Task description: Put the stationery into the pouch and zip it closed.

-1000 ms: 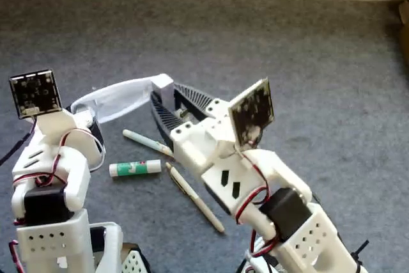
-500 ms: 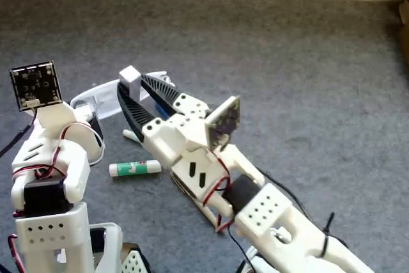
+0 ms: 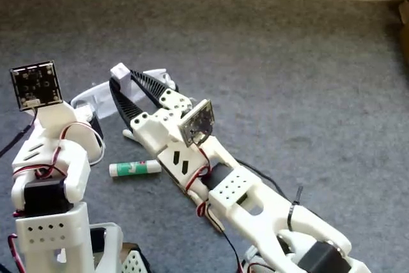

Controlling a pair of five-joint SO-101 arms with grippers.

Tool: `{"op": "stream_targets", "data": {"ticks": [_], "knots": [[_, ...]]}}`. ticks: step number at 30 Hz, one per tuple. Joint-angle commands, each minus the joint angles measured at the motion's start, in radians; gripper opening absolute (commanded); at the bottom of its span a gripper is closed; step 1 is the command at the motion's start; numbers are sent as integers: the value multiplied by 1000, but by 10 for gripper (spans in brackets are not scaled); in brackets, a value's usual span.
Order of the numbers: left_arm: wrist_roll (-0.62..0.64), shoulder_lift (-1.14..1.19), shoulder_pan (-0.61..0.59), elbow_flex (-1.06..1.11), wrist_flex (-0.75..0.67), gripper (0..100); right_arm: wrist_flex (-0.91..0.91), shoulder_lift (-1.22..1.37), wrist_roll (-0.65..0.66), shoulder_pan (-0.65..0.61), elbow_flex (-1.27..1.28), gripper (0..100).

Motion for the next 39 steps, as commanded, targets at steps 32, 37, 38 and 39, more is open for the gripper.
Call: {"op": "stream_targets", "data": {"ticks": [32, 37, 38, 39], "knots": [[54, 21, -197, -19, -17, 7, 1376, -335, -81, 266, -338, 231], [86, 21, -265, -18, -17, 7, 1443, -96, -81, 263, -438, 231], [86, 21, -268, -18, -17, 7, 1443, -48, -81, 263, -455, 231], [86, 21, -269, -18, -17, 7, 1445, 4, -81, 262, -475, 231]]}}
